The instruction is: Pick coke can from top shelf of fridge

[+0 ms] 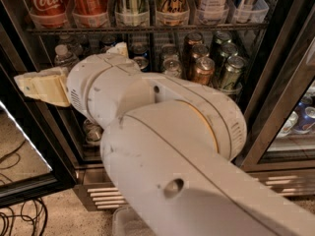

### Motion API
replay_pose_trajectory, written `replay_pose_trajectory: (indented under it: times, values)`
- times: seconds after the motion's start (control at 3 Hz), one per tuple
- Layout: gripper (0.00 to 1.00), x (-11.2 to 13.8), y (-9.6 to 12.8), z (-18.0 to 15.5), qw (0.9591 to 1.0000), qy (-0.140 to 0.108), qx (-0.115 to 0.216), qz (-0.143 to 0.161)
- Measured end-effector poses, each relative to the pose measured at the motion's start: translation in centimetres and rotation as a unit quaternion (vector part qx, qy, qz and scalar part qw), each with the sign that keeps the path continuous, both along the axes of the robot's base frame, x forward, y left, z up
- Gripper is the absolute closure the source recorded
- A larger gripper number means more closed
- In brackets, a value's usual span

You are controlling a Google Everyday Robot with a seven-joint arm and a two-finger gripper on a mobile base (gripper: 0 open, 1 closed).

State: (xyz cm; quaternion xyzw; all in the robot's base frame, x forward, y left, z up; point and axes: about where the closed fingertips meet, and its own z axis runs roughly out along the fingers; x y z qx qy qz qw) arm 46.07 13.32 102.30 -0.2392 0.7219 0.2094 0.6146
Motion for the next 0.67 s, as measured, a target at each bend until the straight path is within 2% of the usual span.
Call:
replay_pose_trajectory:
  times: [0.33, 0.67]
  values:
    - [0.0, 1.95, -1.37, 0.61, 0.999, -0.045, -0.005, -0.006]
    - [0.0, 1.96, -1.36, 0.62, 0.999, -0.045, -0.005, -0.006]
